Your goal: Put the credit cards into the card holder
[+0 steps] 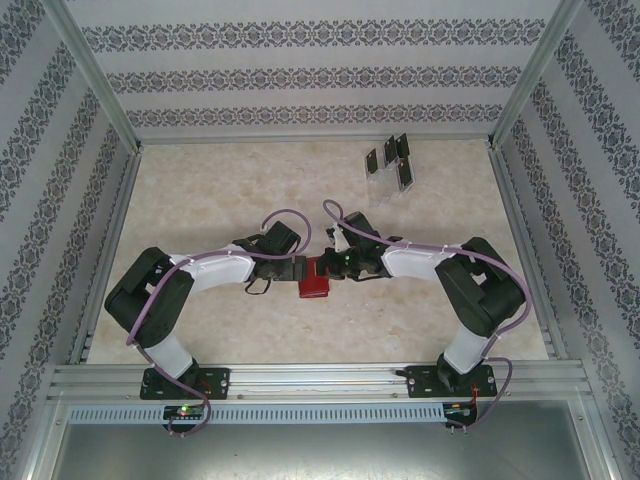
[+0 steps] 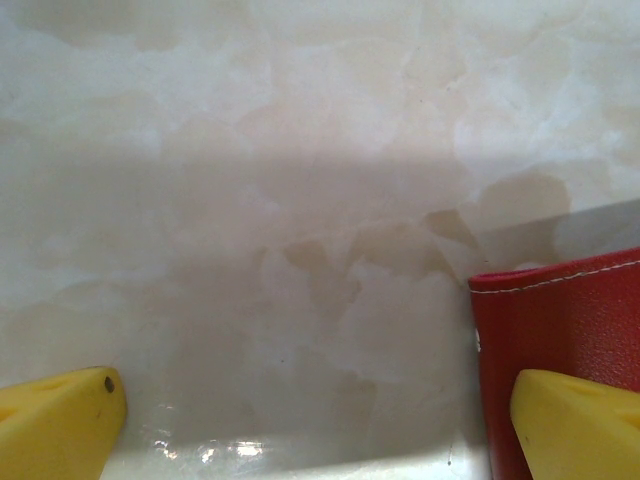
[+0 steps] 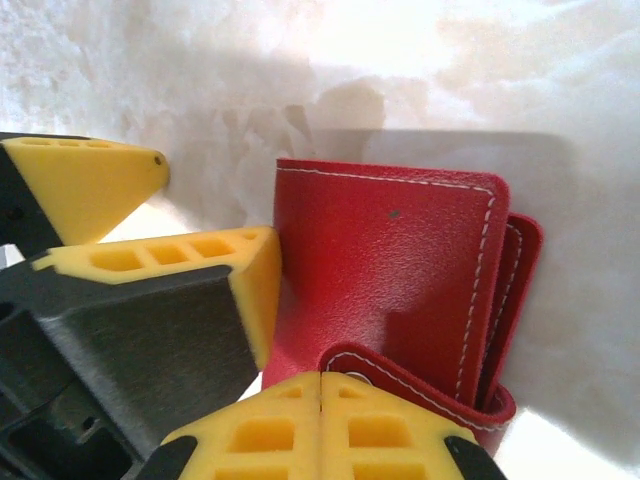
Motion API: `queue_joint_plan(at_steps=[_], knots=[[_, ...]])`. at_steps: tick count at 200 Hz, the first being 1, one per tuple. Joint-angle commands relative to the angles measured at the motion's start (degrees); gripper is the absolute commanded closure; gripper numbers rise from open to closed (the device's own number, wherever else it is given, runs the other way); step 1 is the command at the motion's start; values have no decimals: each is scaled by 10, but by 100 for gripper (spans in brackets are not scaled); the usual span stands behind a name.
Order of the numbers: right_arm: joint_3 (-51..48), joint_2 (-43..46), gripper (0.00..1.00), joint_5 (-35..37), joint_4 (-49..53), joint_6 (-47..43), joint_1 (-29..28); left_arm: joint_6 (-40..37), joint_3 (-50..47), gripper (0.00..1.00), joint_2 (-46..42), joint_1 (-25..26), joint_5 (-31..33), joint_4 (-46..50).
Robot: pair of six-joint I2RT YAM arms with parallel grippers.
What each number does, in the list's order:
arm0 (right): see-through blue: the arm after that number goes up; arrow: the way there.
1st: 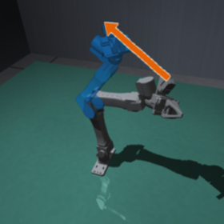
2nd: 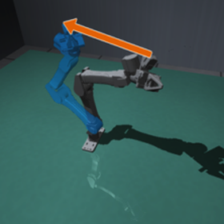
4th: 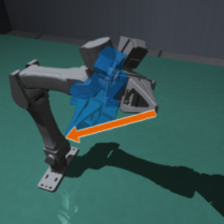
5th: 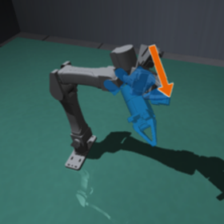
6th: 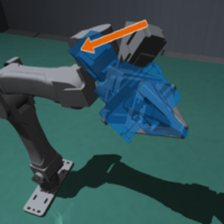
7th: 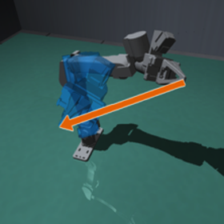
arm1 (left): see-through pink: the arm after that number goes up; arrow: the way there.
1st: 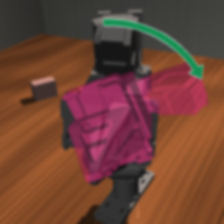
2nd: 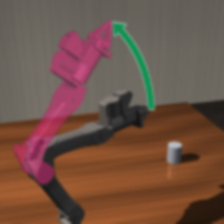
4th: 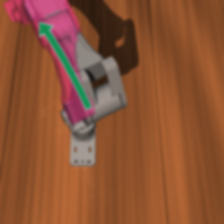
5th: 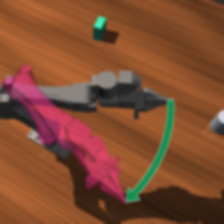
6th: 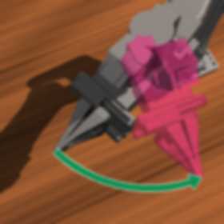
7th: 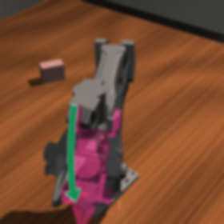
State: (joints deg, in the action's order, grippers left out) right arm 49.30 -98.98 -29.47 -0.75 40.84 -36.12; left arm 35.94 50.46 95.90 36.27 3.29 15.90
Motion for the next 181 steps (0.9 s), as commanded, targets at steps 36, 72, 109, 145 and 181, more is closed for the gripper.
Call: queue_joint_plan(at_steps=[36,72,109,145,181], knots=[[17,-29,100,-3,-16,6,-2,-12,-14,0,31,-1,-29,-13],[12,-38,100,-1,-17,7,-2,-12,-14,0,31,0,-29,-12],[1,-39,100,0,-16,6,-5,-13,-14,0,30,0,-28,-11],[-24,-29,100,3,-21,9,-9,-13,-15,0,30,0,-27,-9],[-37,-16,100,2,-31,13,-10,-13,-14,0,30,0,-26,-9]])
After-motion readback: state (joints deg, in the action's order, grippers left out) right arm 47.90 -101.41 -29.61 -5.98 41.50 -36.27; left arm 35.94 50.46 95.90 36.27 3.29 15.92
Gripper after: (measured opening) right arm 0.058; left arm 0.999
